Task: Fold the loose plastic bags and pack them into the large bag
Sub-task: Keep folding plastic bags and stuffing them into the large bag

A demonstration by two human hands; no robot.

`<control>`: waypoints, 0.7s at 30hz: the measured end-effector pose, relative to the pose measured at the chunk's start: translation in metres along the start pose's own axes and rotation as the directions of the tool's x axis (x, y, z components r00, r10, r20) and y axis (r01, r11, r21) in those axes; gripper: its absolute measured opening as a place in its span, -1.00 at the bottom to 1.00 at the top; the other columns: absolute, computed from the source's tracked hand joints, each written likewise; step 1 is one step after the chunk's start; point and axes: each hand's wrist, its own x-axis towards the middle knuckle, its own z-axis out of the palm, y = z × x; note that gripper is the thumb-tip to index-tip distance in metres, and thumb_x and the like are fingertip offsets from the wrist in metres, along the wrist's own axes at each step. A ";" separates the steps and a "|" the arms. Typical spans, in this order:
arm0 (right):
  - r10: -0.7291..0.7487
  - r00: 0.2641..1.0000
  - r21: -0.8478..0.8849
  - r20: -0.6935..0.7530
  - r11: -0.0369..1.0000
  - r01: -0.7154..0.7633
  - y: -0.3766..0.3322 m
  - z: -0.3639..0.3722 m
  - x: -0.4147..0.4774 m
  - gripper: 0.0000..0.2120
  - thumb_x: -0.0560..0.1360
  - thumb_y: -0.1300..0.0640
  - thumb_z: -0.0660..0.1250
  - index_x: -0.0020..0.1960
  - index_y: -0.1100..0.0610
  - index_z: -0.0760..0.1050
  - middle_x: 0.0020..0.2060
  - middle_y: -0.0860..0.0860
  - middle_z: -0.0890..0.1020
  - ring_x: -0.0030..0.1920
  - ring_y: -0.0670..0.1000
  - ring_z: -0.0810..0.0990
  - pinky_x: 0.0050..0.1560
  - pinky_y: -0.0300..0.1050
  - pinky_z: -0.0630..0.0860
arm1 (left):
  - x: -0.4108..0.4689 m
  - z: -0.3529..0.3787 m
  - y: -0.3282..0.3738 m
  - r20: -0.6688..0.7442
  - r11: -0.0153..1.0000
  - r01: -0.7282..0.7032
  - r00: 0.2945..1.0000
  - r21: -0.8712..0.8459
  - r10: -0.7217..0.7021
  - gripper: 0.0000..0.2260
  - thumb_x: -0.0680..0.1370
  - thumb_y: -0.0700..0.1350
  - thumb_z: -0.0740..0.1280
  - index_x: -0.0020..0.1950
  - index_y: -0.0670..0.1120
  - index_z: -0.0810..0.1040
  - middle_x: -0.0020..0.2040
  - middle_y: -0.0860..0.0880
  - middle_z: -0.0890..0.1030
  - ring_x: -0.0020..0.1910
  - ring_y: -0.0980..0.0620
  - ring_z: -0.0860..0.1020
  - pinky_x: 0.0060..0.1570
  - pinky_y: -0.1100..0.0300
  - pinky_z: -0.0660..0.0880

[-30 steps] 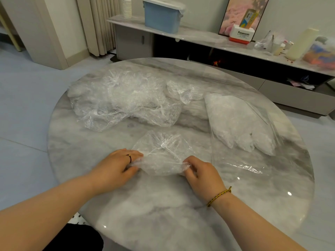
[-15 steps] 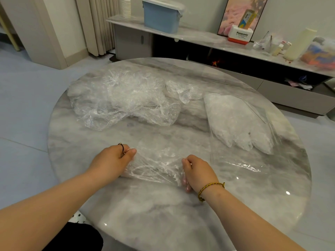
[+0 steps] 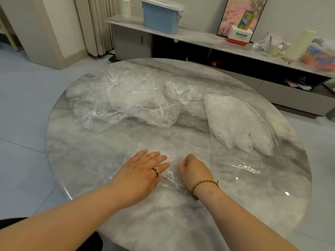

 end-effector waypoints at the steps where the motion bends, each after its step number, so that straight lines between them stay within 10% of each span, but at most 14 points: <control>1: -0.011 1.000 -0.005 -0.018 1.000 0.011 -0.001 -0.002 -0.003 -0.87 0.59 0.09 0.07 0.07 0.13 0.28 -0.16 0.09 0.55 -0.24 0.10 0.51 -0.22 -0.08 0.48 | 0.001 0.000 0.001 0.117 0.998 0.063 0.991 0.000 -0.062 -0.57 0.51 0.06 0.03 0.06 -0.04 0.65 0.06 0.01 0.65 0.12 0.04 0.55 0.16 0.13 0.26; 3: -0.067 0.994 -0.116 -0.090 0.992 0.057 -0.002 -0.006 -0.004 -0.74 0.60 0.09 0.08 0.27 0.11 0.23 0.00 0.09 0.55 -0.08 0.12 0.55 -0.22 -0.14 0.38 | 0.006 -0.003 0.001 0.251 0.981 0.192 0.951 -0.015 -0.182 -0.44 0.47 0.15 -0.07 0.24 -0.07 0.54 0.24 -0.02 0.55 0.21 0.10 0.52 0.27 0.13 0.13; 5: -0.252 0.927 -0.302 -0.279 0.939 0.165 -0.003 -0.004 -0.007 -0.68 0.57 0.16 0.12 0.32 0.13 0.28 0.16 0.04 0.48 0.09 0.09 0.53 -0.16 -0.16 0.39 | 0.008 -0.001 -0.003 0.301 0.963 0.268 0.922 -0.043 -0.243 -0.20 0.32 0.22 -0.28 0.49 -0.07 0.11 0.49 0.02 0.04 0.47 0.17 0.08 0.36 0.26 -0.23; 8: -0.536 0.738 -0.480 -0.410 0.815 0.326 0.000 0.013 0.001 -0.68 0.31 0.16 0.23 0.02 0.14 0.60 0.01 0.08 0.64 -0.03 0.11 0.66 -0.15 -0.11 0.59 | 0.008 0.008 -0.007 0.335 0.960 0.269 0.914 -0.078 -0.229 -0.06 0.13 0.34 -0.47 0.49 0.01 -0.27 0.47 0.10 -0.30 0.37 0.21 -0.37 0.26 0.28 -0.39; 12: -0.510 0.844 -0.481 -0.169 0.789 0.381 0.001 0.020 0.001 -0.45 0.35 0.01 -0.04 0.11 0.13 0.60 0.16 0.09 0.60 0.14 0.04 0.60 0.13 -0.10 0.48 | 0.010 0.010 -0.006 0.383 0.965 0.250 0.902 -0.081 -0.201 0.06 -0.13 0.39 -0.75 0.32 0.00 -0.43 0.30 0.11 -0.42 0.27 0.20 -0.43 0.27 0.25 -0.41; 14: -0.519 0.852 -0.475 -0.071 0.769 0.428 0.005 0.021 0.004 -0.18 0.30 -0.10 -0.31 0.43 0.16 0.27 0.45 0.09 0.24 0.45 0.04 0.23 0.41 -0.13 0.00 | 0.010 0.012 -0.005 0.398 0.963 0.251 0.897 -0.101 -0.192 0.03 -0.14 0.36 -0.77 0.29 0.00 -0.44 0.29 0.11 -0.42 0.28 0.20 -0.43 0.27 0.24 -0.41; 16: -0.469 0.883 -0.406 0.025 0.802 0.438 0.011 0.021 0.006 -0.04 0.16 -0.15 -0.49 0.52 0.08 -0.06 0.52 -0.02 -0.08 0.51 -0.05 -0.11 0.32 -0.25 -0.34 | 0.010 0.014 -0.006 0.402 0.965 0.241 0.897 -0.099 -0.182 0.03 -0.14 0.35 -0.78 0.29 -0.01 -0.44 0.29 0.12 -0.41 0.28 0.20 -0.43 0.27 0.24 -0.42; 21: -0.454 0.891 -0.415 0.027 0.806 0.423 0.015 0.022 0.011 -0.02 0.12 -0.16 -0.53 0.52 0.05 -0.13 0.51 -0.05 -0.13 0.50 -0.07 -0.18 0.29 -0.29 -0.38 | 0.011 0.011 -0.006 0.412 0.968 0.234 0.894 -0.087 -0.178 0.14 -0.13 0.33 -0.79 0.42 -0.03 -0.38 0.29 0.12 -0.41 0.27 0.18 -0.43 0.25 0.24 -0.42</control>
